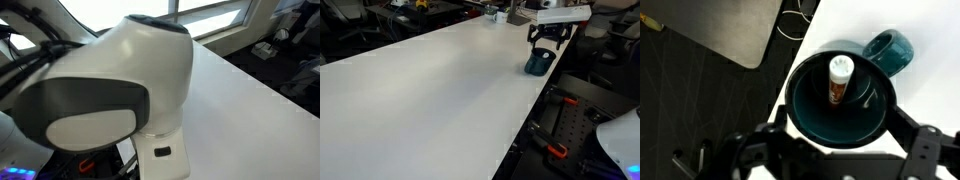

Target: Remove the marker from the cup and put it on the table

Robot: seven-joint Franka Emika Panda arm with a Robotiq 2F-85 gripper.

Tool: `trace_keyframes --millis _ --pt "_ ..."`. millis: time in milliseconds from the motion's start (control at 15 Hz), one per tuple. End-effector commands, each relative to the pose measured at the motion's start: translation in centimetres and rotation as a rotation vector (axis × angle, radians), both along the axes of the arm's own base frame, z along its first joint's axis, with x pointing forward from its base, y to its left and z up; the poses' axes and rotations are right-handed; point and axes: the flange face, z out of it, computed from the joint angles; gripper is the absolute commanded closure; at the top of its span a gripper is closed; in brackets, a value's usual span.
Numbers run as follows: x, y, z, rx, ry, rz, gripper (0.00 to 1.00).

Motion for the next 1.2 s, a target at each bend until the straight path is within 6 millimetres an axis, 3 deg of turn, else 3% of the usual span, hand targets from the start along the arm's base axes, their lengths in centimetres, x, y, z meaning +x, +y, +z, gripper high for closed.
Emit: trace_keyframes --millis 0,67,333,400,600,667,800,1000,1133 --pt "-1.4 0.1 -0.4 0.008 -0.005 -0.008 0.02" --pt "-1.6 0.1 -0.6 0.009 0.0 -0.008 0.21" --pt "-2.4 0.7 -1.6 0.014 -0.006 0.036 0.31" --pt "-2.6 1.0 -2.0 0.009 -0.022 0.065 0.24" --pt "-3.5 1.5 -3.1 0.012 -0.064 0.164 0.42" --pt "-3.0 0.8 -3.8 0.01 -0.064 0.187 0.49" --pt "-3.7 0.7 -4.6 0.02 -0.056 0.216 0.56" --pt "-4.1 0.4 -5.3 0.028 -0.042 0.244 0.34" --pt "-4.4 0.2 -5.6 0.036 -0.026 0.252 0.12"
